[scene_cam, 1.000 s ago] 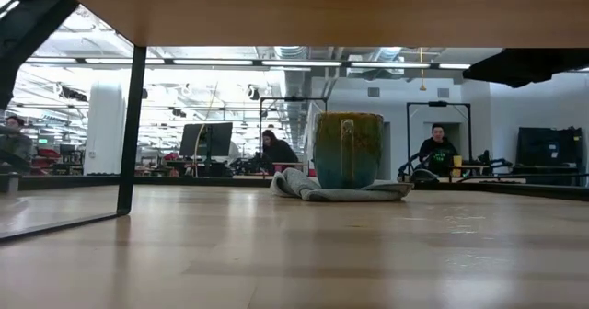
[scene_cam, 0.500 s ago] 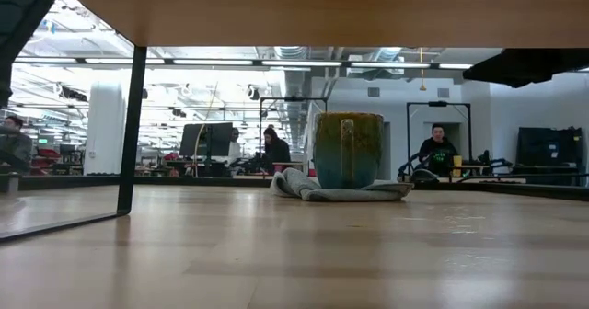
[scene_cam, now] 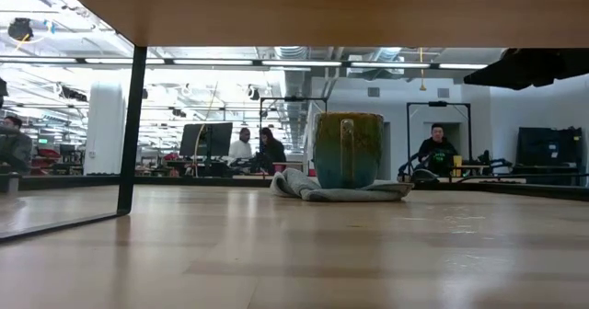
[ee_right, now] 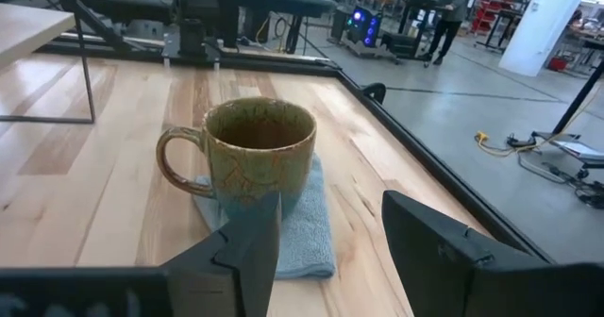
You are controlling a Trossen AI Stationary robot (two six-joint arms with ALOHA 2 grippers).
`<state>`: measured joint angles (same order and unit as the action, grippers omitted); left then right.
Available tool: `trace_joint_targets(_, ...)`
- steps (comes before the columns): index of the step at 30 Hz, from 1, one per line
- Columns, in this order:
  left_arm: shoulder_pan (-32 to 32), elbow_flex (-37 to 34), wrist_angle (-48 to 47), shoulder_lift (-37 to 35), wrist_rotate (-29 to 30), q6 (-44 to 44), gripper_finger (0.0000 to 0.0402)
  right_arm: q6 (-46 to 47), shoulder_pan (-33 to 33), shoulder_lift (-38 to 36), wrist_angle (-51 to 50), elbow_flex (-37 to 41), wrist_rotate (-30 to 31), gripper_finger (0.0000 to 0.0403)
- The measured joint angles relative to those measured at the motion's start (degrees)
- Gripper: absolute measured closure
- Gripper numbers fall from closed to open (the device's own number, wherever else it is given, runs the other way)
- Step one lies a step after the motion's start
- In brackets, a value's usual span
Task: Stack small to large cups/mugs on shelf
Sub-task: Put the light brown mug on the shelf
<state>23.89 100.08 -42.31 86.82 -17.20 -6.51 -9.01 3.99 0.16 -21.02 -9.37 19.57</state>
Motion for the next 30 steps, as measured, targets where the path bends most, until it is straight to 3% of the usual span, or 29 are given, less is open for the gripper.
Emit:
trace_joint_targets(9,-0.39,-36.05,24.24,-24.07,4.49,5.72,0.0205,1.94,0.0,-0.02,1.19,0.0,0.0,0.0193)
trace_joint_targets(17,-1.42,-63.98,50.15,-39.51,4.69,10.14,0.0205,2.09,0.0,4.96,6.48,-1.58,0.0,0.0193)
trace_joint_targets(23,-1.48,-78.78,63.79,-45.98,7.1,12.27,0.0205,2.13,-0.02,15.07,6.6,-8.33,0.33,0.0193)
trace_joint_targets(30,-1.48,-87.98,67.48,-48.01,11.26,15.44,0.0205,4.12,-0.2,30.18,5.05,-18.44,3.14,0.0193)
